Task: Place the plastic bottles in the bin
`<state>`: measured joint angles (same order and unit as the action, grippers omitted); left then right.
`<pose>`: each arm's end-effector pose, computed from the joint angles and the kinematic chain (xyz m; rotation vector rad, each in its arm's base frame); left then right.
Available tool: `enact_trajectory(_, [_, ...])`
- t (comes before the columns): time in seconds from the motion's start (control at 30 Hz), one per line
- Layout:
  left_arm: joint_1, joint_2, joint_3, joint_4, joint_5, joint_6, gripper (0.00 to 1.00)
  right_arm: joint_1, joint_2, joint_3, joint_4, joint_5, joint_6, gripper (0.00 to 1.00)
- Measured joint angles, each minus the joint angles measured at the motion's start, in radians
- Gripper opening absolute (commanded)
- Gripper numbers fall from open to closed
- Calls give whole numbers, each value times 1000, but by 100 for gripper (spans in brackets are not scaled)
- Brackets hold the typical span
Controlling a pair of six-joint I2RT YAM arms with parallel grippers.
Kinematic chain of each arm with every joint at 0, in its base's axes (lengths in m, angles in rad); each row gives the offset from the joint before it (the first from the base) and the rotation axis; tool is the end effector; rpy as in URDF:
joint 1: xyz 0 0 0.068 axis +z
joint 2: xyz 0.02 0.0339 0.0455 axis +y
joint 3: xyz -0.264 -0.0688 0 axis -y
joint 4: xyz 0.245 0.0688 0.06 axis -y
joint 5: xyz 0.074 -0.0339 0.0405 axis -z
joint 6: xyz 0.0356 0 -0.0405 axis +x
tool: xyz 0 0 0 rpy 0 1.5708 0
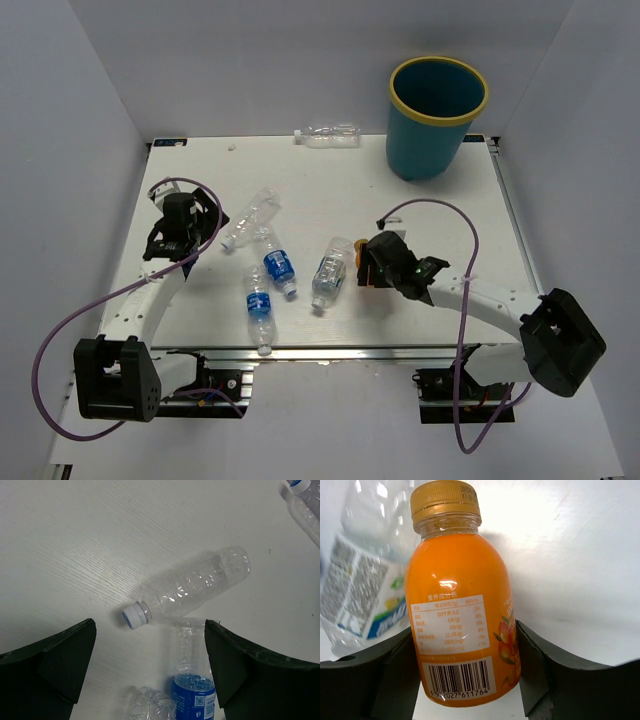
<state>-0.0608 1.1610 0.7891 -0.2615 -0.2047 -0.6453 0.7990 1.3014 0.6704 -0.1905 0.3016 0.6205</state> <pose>0.2526 -0.0081 0.2581 -0.7404 2.0655 -0.1724 0.1865 0.1765 0.1928 -0.0701 2.3688 0.3335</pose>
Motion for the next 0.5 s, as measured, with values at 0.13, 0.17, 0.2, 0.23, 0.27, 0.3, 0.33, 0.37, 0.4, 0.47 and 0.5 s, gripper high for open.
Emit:
enact_trajectory(0.13, [0,0,0,0,-6,0,98,-54,-4,136,-53,121,-55,19])
enact_trajectory(0.17, [0,0,0,0,-8,-1,98,-88,-10,174,-51,137,-84,19])
enact_trajectory(0.2, [0,0,0,0,-9,-2,98,-119,-18,209,-43,150,-110,19])
enact_trajectory(0.23, [0,0,0,0,-11,-2,98,-151,-27,247,-29,160,-140,19])
enact_trajectory(0.27, [0,0,0,0,-13,-2,98,-185,-37,286,-5,172,-173,19])
enact_trajectory(0.3, [0,0,0,0,-16,-2,98,-212,-40,327,19,185,-209,19])
enact_trajectory(0.33, [0,1,0,0,-17,-2,98,-242,-35,379,55,195,-246,19])
enact_trajectory(0.37, [0,3,0,0,-17,-2,98,-278,-21,437,90,204,-285,20])
enact_trajectory(0.4, [0,6,0,-1,-19,-2,98,-301,-5,484,109,203,-310,20])
enact_trajectory(0.47, [0,12,0,-3,-25,-2,98,-391,100,679,174,191,-386,23])
enact_trajectory(0.5, [0,13,0,-4,-28,-2,98,-432,160,777,191,182,-410,29])
